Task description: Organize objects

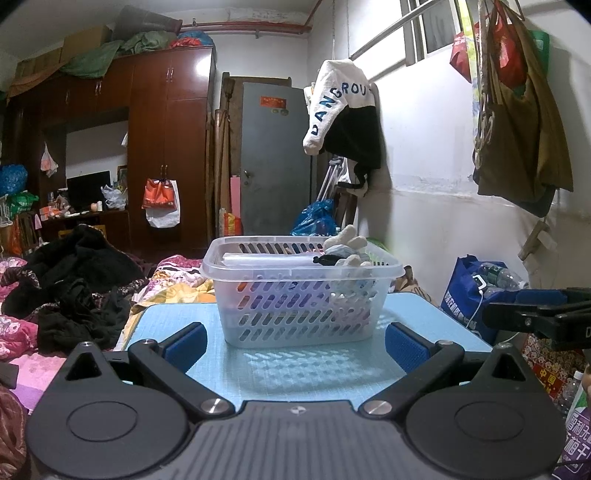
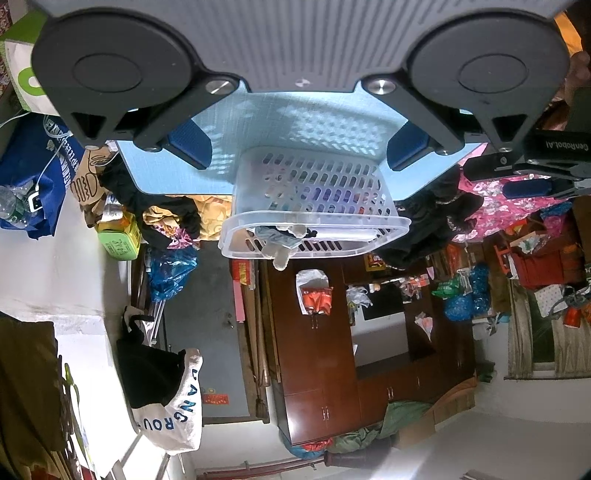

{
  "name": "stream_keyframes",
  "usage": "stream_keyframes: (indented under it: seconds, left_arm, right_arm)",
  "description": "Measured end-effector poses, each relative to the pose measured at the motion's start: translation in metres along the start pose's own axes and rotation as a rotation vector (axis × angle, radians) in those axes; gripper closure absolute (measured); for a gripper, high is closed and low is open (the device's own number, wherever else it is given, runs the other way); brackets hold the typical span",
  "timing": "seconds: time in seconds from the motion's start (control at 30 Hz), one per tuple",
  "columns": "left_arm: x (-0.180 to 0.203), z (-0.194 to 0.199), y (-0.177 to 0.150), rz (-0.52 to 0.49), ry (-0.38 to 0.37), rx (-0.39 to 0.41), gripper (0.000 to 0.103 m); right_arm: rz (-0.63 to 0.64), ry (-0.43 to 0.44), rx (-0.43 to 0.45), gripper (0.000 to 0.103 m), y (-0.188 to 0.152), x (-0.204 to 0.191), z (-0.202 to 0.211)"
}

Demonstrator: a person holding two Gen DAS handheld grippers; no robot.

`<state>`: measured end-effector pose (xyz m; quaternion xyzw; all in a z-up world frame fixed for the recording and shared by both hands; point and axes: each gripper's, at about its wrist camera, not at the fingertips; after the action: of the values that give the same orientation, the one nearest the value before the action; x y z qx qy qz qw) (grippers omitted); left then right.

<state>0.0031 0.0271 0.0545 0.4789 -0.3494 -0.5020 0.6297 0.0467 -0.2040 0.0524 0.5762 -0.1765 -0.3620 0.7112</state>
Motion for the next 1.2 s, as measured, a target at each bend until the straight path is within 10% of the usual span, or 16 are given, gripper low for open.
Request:
stream_keyframes:
  seconds: [1.2]
  left_arm:
    - [-0.0019,-0.0032,-0.0005,0.002,0.007,-0.009,0.0]
  right_arm:
    - [0.001,0.004,-0.008,0.0,-0.0027,0.0017,-0.0022]
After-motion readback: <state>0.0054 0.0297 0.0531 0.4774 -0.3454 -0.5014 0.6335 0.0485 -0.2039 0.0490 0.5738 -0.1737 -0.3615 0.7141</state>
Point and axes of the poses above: each gripper's, at about its wrist camera, not at the fingertips, and z roughly against the way its jaws point, x to its right, y to its top, and after that the axes turned 11 degrees about y, right-handed
